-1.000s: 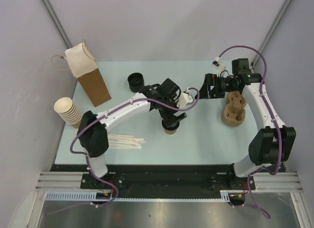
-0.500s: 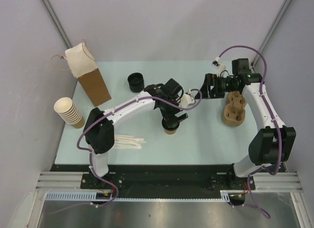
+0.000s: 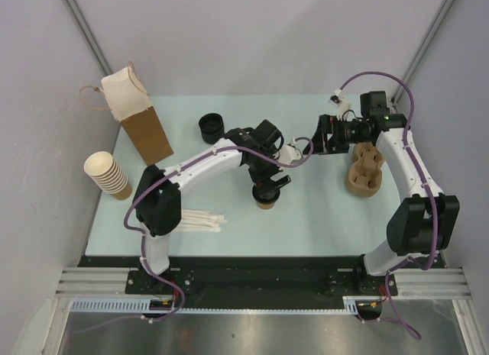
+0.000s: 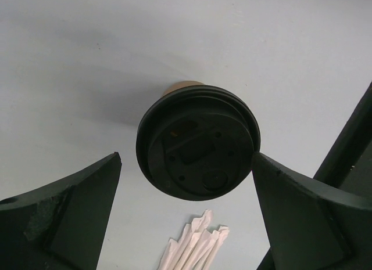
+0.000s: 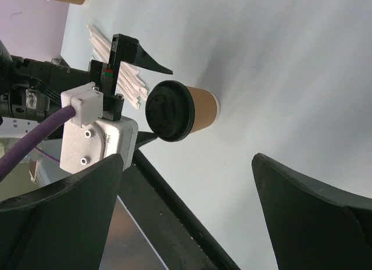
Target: Pack the takeout coffee
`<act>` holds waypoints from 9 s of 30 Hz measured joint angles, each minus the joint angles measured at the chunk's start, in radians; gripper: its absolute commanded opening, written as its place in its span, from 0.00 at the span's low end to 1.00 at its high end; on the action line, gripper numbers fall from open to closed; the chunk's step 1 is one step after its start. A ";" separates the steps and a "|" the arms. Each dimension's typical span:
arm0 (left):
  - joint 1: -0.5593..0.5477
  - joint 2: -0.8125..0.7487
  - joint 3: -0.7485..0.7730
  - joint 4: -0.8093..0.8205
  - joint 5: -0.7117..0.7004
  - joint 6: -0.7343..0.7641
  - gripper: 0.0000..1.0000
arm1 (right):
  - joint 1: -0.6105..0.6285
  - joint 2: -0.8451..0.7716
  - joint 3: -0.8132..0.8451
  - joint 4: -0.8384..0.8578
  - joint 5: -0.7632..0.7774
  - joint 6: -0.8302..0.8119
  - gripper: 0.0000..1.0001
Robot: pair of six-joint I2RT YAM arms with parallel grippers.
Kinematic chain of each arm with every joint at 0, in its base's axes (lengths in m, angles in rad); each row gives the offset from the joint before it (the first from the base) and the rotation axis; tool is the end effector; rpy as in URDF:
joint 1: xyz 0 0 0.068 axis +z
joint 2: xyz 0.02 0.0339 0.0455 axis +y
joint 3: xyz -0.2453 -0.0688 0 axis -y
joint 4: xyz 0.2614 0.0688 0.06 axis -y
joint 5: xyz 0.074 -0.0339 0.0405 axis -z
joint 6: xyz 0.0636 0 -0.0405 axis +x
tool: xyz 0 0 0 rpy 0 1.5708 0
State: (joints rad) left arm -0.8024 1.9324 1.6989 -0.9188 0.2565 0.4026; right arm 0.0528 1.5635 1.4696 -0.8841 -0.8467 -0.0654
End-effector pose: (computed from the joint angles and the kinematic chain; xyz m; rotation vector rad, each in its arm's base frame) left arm 0.2873 -0.3204 0.2170 1.6180 2.2197 -0.4628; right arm 0.3460 0.0660 0.2977 -0.4619 2.3281 1.0550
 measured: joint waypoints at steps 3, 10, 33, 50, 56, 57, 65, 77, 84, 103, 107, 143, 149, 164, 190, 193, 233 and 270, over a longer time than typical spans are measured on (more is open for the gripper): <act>0.000 0.002 0.000 -0.006 0.010 0.000 0.99 | 0.000 0.000 0.000 0.000 -0.005 0.000 1.00; 0.001 0.014 0.011 -0.012 0.028 0.000 1.00 | 0.000 0.000 0.000 0.000 -0.008 -0.004 1.00; 0.009 0.035 0.050 -0.057 0.065 -0.001 0.99 | -0.003 0.003 0.000 0.004 -0.018 -0.011 1.00; 0.010 0.047 0.033 -0.009 0.063 -0.002 0.93 | -0.015 0.004 0.000 0.003 -0.022 -0.014 1.00; 0.010 0.047 0.005 0.012 0.057 -0.005 0.87 | -0.020 0.004 0.000 0.003 -0.026 -0.014 1.00; 0.010 0.047 0.002 0.015 0.058 -0.006 0.83 | -0.021 0.004 0.000 0.003 -0.026 -0.014 1.00; 0.013 0.042 -0.003 0.019 0.059 -0.011 0.59 | -0.026 0.004 0.000 0.003 -0.026 -0.014 1.00; 0.255 0.047 0.151 -0.060 0.035 -0.012 0.54 | -0.035 0.005 0.000 0.004 -0.035 -0.013 1.00; 0.476 0.101 0.273 -0.092 0.035 -0.041 0.53 | -0.040 0.019 0.000 0.005 -0.041 -0.011 1.00; 0.581 0.183 0.217 -0.086 0.045 -0.114 0.81 | -0.040 0.030 0.000 0.015 -0.042 0.005 1.00; 0.581 0.181 0.211 -0.072 0.044 -0.121 0.94 | -0.040 0.030 0.000 0.015 -0.042 0.005 0.99; 0.022 -0.447 -0.186 0.111 -0.053 -0.044 0.99 | -0.368 0.039 0.216 -0.322 0.379 -0.291 0.49; 0.000 -0.398 -0.260 0.166 -0.015 -0.066 1.00 | -0.399 0.069 0.211 -0.321 0.555 -0.305 0.48; -0.007 -0.398 -0.293 0.251 0.011 -0.090 0.99 | -0.430 0.262 0.179 -0.242 0.595 -0.242 0.37; -0.007 -0.399 -0.293 0.253 0.013 -0.091 0.99 | -0.417 0.304 0.133 -0.163 0.579 -0.206 0.36; -0.007 -0.399 -0.293 0.254 0.014 -0.092 1.00 | -0.416 0.313 0.127 -0.153 0.579 -0.199 0.34; -0.006 -0.387 -0.293 0.255 0.022 -0.119 0.99 | -0.471 0.304 0.190 -0.222 0.418 -0.226 0.00; 0.118 -0.186 -0.448 1.249 0.630 -1.244 0.49 | -0.262 -0.031 0.018 -0.311 -0.045 -0.391 0.00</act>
State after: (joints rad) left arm -0.6846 1.7462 1.2507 0.3302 0.8864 -0.8413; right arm -0.2092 1.5326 1.4876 -1.1954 -0.8913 -0.4568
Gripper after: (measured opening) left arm 0.504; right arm 0.050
